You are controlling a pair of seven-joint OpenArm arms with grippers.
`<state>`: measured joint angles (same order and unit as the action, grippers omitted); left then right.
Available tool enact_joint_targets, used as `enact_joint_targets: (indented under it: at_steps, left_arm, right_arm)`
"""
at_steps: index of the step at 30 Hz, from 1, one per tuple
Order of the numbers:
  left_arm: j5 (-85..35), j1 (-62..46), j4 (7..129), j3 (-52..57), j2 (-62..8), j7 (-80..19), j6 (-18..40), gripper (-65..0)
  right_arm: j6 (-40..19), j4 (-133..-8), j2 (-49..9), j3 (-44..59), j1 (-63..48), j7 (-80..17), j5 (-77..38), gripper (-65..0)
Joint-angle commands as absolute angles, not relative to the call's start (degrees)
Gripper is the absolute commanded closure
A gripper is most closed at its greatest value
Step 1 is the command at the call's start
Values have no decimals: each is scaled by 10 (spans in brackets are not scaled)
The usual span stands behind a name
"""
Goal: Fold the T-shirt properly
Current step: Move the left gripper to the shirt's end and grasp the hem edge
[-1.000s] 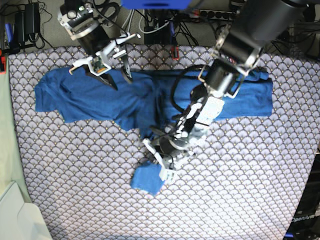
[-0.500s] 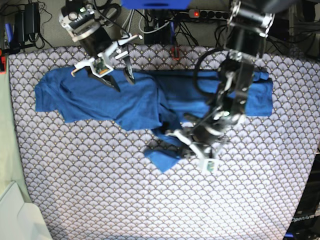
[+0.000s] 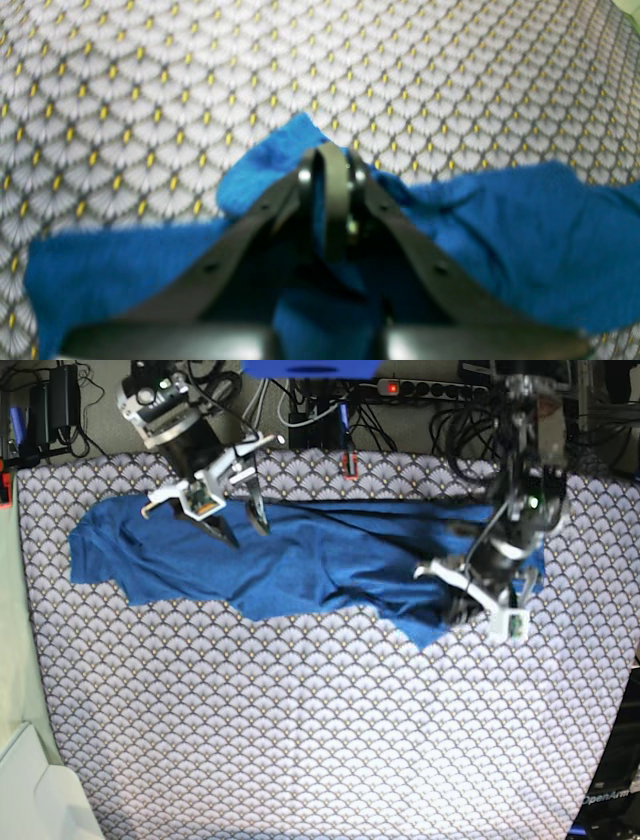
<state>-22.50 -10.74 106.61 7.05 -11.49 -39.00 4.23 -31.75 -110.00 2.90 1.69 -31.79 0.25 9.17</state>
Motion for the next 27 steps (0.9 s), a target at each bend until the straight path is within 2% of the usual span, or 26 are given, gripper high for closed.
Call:
enact_joint_targets:
  at_steps: [1,14,20,27]
  left_arm:
    - [-228,-115,1084,77,-117,-377,44,-3]
    - [-229,-225,1128,164,-136,-369,46,-3]
    - [-223,-240,1122,203,-117,-369,116,-3]
    - [-222,-240,1092,227,-96,-370,130,-4]
  right_arm:
    - [-320,-1110,29,16,-320,18,84,-256]
    - [-321,-1110,29,16,-319,18,84,-256]
    - [-321,-1110,29,16,-319,18,83,-257]
    - [-321,-1110,29,16,-319,18,83,-258]
